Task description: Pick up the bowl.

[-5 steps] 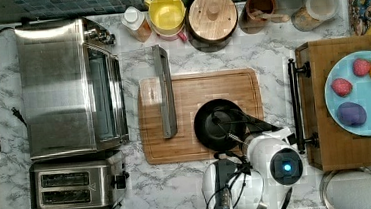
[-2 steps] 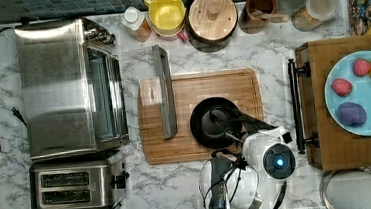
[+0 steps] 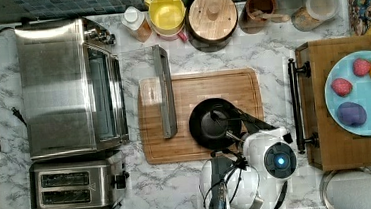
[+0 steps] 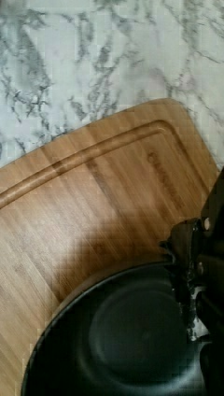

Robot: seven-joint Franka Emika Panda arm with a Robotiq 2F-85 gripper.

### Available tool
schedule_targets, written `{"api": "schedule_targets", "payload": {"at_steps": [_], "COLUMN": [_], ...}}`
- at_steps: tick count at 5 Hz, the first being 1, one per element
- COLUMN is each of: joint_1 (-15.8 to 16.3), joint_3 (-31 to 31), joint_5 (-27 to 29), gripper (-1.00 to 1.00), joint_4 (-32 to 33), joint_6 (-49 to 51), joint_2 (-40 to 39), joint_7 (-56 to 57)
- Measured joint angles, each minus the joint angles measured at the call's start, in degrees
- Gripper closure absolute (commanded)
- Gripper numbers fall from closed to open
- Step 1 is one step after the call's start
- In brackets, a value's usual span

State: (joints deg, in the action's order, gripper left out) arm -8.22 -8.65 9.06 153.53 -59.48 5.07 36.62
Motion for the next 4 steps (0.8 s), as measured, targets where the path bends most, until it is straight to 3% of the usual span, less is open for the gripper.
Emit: {"api": "schedule_targets", "payload": {"at_steps": [2,3,4], "joint_1": [-2.38,-2.51,-2.5], "joint_3": [5.71,6.71,7.03], "joint_5": [-12.59,-14.95,-12.95], "gripper": [1.0,1.0,1.0], "joint_4": [-2.8,-7.95,-14.77], "joint_6": [7.64,12.0,17.51], "joint_2": [4.07,3.33,2.48], "joint_7": [-26.03,-28.33,-28.32]}}
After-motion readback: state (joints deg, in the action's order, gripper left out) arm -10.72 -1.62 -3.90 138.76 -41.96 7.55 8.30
